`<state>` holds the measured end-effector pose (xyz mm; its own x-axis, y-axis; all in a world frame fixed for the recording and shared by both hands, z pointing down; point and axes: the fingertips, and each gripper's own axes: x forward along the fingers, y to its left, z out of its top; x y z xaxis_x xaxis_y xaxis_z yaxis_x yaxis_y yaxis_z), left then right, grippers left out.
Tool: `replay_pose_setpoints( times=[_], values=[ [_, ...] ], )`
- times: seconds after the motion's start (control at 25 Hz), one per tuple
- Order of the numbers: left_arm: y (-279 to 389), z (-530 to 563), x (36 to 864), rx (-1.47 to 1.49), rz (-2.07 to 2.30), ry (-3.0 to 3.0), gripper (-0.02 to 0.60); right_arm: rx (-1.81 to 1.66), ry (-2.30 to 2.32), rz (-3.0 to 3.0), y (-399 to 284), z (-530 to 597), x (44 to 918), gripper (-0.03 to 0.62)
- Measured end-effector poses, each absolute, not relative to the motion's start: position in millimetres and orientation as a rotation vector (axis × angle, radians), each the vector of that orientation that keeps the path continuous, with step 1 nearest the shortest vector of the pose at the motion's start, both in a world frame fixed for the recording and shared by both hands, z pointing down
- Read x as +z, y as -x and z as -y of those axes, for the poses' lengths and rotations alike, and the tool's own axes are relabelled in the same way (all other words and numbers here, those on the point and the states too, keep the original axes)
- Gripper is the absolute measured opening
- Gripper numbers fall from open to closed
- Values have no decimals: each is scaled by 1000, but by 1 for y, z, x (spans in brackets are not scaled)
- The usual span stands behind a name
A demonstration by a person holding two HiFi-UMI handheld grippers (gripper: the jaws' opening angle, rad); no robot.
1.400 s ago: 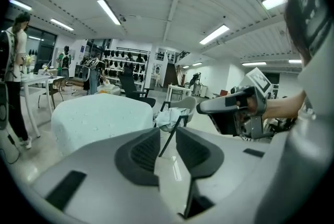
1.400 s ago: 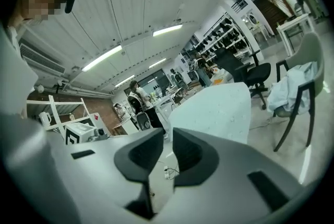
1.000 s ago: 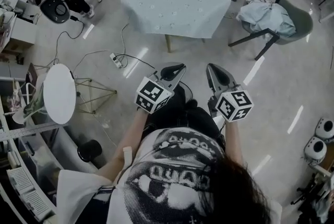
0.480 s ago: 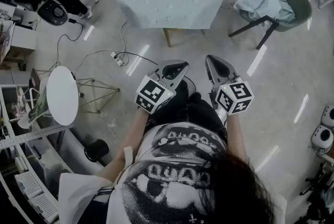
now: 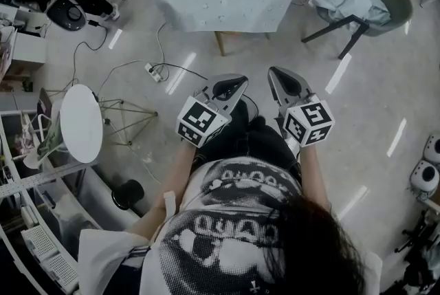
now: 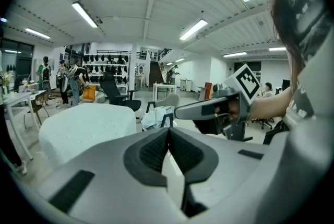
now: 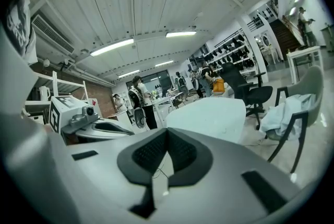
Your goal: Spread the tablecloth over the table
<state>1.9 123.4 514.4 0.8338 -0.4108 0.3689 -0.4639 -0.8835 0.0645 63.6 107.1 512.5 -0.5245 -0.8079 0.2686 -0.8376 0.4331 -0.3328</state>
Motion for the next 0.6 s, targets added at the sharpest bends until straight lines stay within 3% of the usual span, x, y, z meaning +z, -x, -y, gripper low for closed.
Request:
replay_pose_setpoints(
  times=[0.6],
  values=[
    [6, -114, 523, 545, 710, -2829, 12, 710, -1436, 2610, -53, -99, 521, -5]
  ],
)
